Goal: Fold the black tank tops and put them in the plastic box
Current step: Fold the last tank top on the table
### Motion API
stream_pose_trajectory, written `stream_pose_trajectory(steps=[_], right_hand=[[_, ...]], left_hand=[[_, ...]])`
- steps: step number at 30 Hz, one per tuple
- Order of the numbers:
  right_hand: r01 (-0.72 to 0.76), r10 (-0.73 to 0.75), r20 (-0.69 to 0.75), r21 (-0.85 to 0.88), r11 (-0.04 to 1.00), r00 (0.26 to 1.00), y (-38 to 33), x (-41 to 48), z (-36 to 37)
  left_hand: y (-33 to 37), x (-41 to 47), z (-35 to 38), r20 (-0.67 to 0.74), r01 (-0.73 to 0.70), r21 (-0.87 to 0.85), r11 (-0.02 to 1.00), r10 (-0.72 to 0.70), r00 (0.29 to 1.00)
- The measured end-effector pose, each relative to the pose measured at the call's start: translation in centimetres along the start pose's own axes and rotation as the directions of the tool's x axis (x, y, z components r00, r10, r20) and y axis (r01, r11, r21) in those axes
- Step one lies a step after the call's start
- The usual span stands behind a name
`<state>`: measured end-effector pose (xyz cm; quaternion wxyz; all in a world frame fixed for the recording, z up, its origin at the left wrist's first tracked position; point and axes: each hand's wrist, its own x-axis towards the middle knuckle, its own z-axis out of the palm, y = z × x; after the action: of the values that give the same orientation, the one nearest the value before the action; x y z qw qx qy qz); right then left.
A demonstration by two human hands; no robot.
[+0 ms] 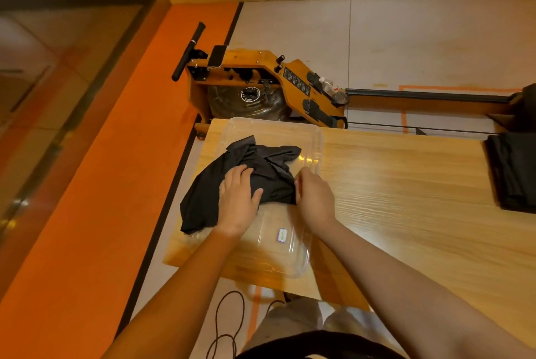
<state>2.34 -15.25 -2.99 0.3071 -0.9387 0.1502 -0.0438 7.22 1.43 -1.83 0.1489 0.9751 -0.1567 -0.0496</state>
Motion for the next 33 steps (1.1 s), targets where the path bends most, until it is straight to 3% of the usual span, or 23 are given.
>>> stream_pose_trajectory(steps=[4, 6, 11, 15, 21, 27, 30, 33], right_hand=[[-0.047, 0.06, -0.029, 0.329, 0.943, 0.998, 0.3, -1.6, -2.6], [-0.053, 0.094, -0.085, 0.397, 0.916, 0.992, 1.2, -2.5, -3.8], [-0.153, 0.29, -0.218, 0.49, 0.858, 0.932, 6.2, -3.7, -7.6], [-0.214, 0.328, -0.267, 0.38, 0.9, 0.906, 12.2, -5.1, -11.7], [-0.349, 0.379, -0.275, 0.15, 0.925, 0.884, 21.7, -7.8, -19.4], [-0.345, 0.323, -0.346, -0.003, 0.939, 0.881, 25.8, -6.8, -25.5], [-0.271, 0.265, -0.376, 0.04, 0.962, 0.888, 24.7, -4.2, -27.8], [-0.131, 0.185, -0.371, 0.166, 0.977, 0.91, 22.5, -1.2, -30.7]], left_hand=[[3.9, 2.2, 0.2, 0.092, -0.195, -0.031, 0.98, 0.197, 0.976], [6.1, 3.3, 0.4, 0.169, -0.277, -0.087, 0.957, 0.289, 0.942], [12.8, 4.8, 1.2, 0.416, -0.454, -0.128, 0.882, 0.463, 0.783], [17.6, 4.0, 2.9, 0.43, -0.518, -0.111, 0.848, 0.511, 0.744], [22.6, 3.9, 4.6, 0.509, -0.614, 0.063, 0.786, 0.504, 0.698], [25.1, 6.5, 3.1, 0.422, -0.583, 0.106, 0.806, 0.494, 0.76], [26.1, 8.6, 0.2, 0.196, -0.55, 0.137, 0.824, 0.522, 0.83], [27.5, 10.3, -4.1, 0.028, -0.482, -0.057, 0.874, 0.484, 0.875]])
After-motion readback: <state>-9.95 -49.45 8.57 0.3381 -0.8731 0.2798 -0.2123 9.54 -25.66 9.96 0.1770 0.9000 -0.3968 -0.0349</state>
